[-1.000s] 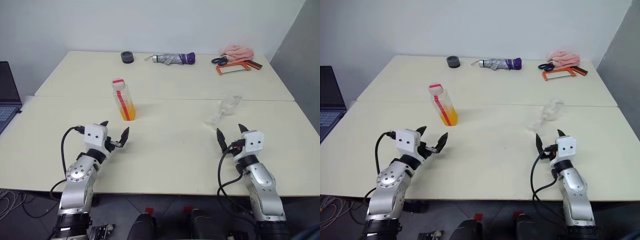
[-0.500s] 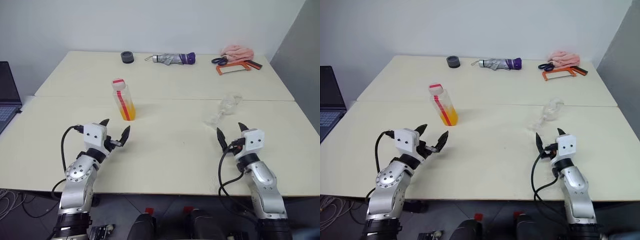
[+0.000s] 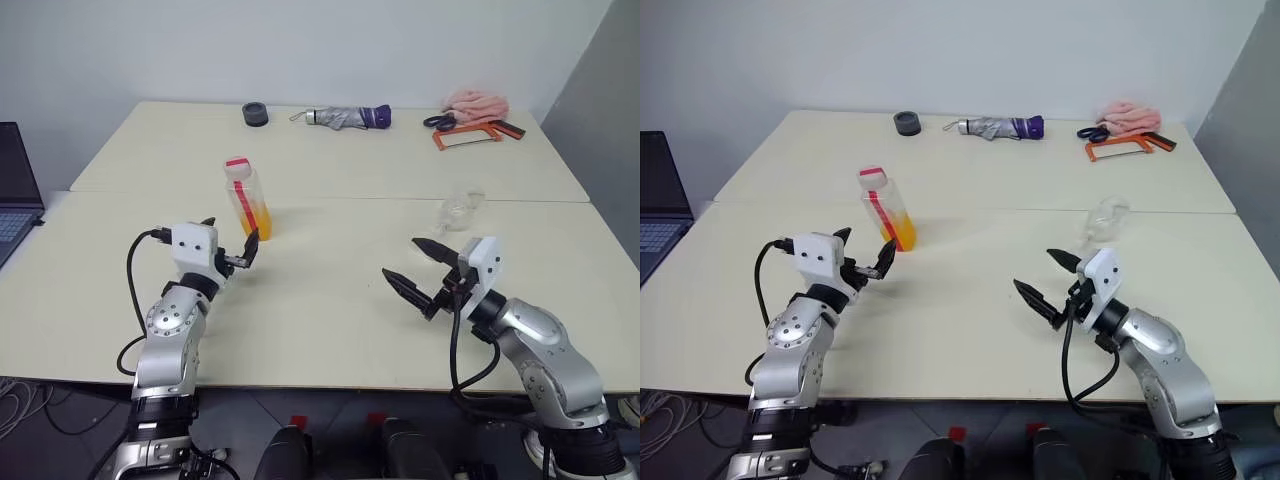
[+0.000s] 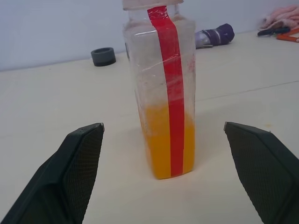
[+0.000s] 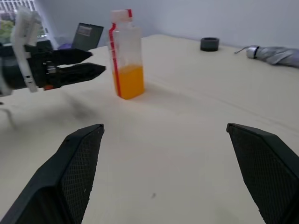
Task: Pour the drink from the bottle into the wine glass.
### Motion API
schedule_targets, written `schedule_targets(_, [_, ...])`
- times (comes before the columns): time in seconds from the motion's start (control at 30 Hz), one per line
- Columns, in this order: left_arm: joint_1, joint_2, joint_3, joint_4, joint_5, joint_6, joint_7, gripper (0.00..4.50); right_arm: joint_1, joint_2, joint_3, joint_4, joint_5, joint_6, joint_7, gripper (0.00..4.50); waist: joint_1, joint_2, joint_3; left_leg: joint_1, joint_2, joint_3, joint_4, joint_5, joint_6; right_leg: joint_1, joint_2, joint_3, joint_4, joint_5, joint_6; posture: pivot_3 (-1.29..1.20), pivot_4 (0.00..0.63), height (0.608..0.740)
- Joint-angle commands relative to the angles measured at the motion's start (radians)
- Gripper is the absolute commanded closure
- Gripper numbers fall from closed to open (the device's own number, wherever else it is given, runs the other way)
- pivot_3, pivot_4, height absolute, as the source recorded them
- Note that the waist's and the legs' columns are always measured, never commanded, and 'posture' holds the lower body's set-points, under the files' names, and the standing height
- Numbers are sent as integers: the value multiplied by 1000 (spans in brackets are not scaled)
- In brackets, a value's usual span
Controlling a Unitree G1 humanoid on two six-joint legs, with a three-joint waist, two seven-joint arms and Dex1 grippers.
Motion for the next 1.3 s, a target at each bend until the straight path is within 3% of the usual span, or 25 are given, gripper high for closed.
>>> schedule_targets(0.03, [-49, -2, -14, 9, 18, 12, 14, 96, -23, -21, 4, -65, 48, 43, 33, 0, 0, 0, 0, 0, 0, 0, 0, 0, 0, 0, 0, 0, 0, 0, 0, 0, 150, 740])
schedule_targets(0.67, [-204, -36, -5, 127, 69, 20, 162, 96, -99, -25, 31, -19, 55, 22, 150, 0, 0, 0, 0, -1, 0, 0, 0, 0, 0, -1, 0, 0, 0, 0, 0, 0, 150, 740])
schedule_targets(1.3, [-320, -57, -6, 185, 50, 79, 186, 96, -200, -9, 61, -23, 53, 69, 135, 0, 0, 0, 0, -1, 0, 0, 0, 0, 0, -1, 0, 0, 0, 0, 0, 0, 150, 740])
